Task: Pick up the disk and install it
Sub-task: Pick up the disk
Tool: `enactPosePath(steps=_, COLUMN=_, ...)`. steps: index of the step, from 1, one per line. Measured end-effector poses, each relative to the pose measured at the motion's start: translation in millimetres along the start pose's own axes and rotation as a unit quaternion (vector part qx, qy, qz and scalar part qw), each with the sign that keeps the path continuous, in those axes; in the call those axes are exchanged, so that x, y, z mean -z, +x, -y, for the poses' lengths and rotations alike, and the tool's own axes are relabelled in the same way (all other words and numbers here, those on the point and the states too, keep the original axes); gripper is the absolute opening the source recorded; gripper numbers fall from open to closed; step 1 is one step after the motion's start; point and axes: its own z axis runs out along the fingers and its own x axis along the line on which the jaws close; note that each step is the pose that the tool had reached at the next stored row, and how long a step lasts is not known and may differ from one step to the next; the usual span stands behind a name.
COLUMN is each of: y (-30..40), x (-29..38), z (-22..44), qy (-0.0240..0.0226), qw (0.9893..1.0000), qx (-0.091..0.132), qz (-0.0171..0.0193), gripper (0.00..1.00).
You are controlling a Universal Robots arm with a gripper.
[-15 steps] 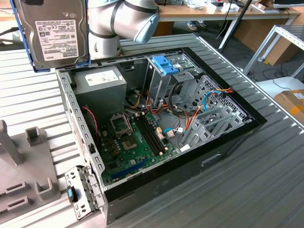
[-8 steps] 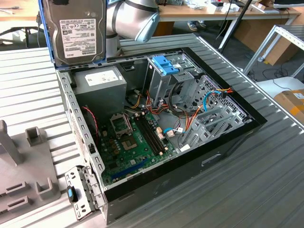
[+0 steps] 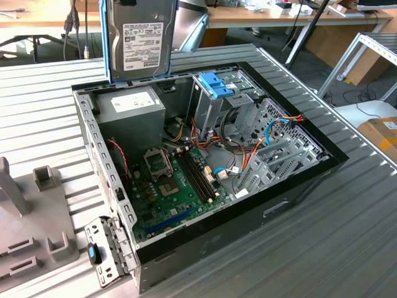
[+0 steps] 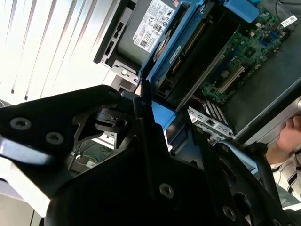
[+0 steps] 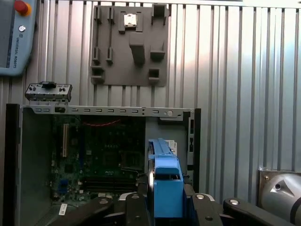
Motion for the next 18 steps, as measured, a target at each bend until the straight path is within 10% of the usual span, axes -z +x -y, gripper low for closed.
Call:
enactPosePath(steps=12, y=0.1, x=2.3, z=71.9, qy=-0.0003, qw=1.0000, qx=0.004, qz=-0.0001, gripper=0.36)
enactPosePath(steps=18, y=0.5, x=2.5, z=76.4, qy=-0.0003, qw=1.0000, qx=0.008, qz=-0.0002, gripper=0.36)
